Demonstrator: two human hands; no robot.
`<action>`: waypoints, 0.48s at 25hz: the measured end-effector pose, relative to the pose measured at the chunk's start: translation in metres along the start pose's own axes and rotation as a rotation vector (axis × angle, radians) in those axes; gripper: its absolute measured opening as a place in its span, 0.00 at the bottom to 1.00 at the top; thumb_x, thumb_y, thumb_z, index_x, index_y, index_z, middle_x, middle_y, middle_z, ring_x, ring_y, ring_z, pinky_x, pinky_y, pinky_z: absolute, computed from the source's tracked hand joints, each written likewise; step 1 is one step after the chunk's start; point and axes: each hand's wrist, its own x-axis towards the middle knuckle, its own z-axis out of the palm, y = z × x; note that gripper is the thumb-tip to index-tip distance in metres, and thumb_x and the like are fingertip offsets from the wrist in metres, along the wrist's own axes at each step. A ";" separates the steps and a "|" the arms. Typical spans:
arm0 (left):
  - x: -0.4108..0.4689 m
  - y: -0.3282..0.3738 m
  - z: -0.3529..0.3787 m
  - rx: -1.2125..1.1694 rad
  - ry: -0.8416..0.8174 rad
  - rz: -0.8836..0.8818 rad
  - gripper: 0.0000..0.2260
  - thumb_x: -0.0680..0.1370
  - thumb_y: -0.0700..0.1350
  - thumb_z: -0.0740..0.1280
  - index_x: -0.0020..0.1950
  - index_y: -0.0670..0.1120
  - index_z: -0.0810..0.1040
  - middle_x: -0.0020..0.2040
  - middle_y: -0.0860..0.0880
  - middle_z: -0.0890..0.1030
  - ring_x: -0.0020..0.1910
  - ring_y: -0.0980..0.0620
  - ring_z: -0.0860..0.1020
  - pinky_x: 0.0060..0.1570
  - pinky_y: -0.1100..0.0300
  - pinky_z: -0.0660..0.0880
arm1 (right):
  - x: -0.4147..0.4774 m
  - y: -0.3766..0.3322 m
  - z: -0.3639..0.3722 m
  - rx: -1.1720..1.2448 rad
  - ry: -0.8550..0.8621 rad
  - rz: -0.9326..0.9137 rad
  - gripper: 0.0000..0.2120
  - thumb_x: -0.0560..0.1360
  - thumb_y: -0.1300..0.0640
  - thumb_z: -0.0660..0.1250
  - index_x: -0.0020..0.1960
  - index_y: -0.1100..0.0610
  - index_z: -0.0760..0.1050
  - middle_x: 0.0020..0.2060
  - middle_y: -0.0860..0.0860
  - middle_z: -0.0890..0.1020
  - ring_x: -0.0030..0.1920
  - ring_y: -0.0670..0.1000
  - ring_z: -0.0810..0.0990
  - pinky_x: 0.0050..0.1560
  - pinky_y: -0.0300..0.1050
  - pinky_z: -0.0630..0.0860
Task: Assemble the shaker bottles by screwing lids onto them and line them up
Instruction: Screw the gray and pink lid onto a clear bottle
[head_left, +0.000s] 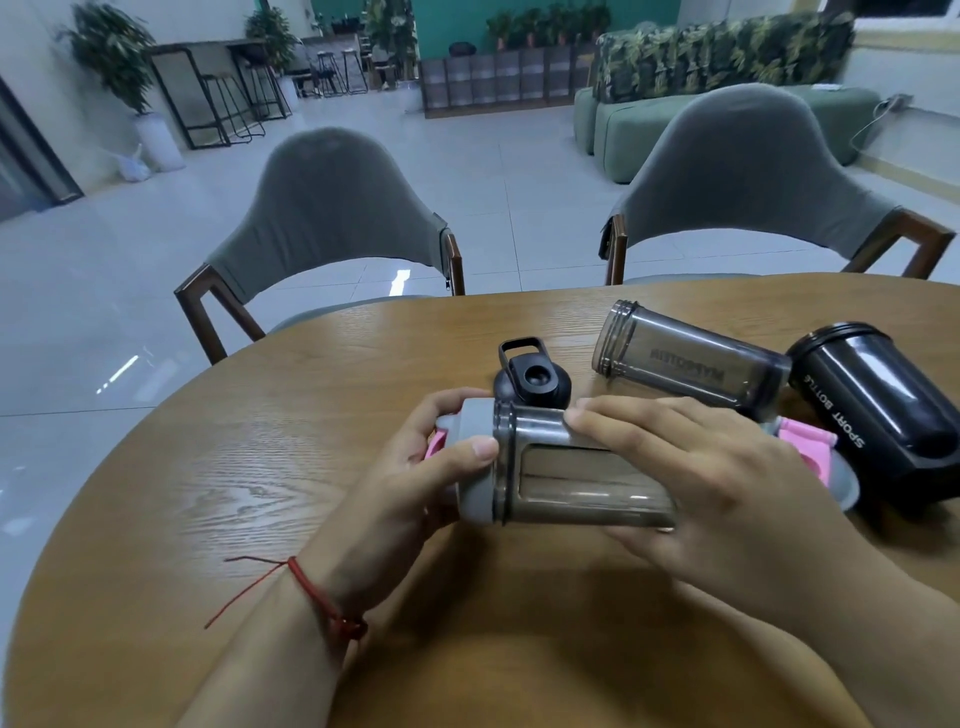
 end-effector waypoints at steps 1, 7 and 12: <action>0.000 0.000 0.001 -0.010 0.005 -0.017 0.21 0.76 0.49 0.74 0.70 0.54 0.81 0.57 0.50 0.89 0.51 0.49 0.88 0.45 0.55 0.84 | -0.001 0.001 0.002 -0.017 0.007 -0.015 0.47 0.64 0.46 0.87 0.80 0.46 0.74 0.73 0.43 0.81 0.65 0.56 0.84 0.56 0.59 0.82; 0.000 0.003 0.000 -0.017 -0.012 -0.061 0.28 0.70 0.57 0.75 0.69 0.51 0.82 0.55 0.47 0.88 0.49 0.48 0.86 0.46 0.52 0.81 | -0.003 0.004 0.006 -0.042 0.043 -0.061 0.48 0.63 0.48 0.88 0.80 0.47 0.75 0.75 0.44 0.80 0.66 0.58 0.84 0.61 0.59 0.79; -0.001 0.002 0.003 -0.019 0.010 -0.057 0.25 0.75 0.51 0.75 0.71 0.48 0.79 0.56 0.47 0.88 0.50 0.48 0.86 0.45 0.53 0.83 | -0.003 0.004 0.009 0.008 0.056 -0.045 0.47 0.63 0.48 0.88 0.79 0.46 0.75 0.73 0.43 0.81 0.65 0.56 0.84 0.57 0.59 0.82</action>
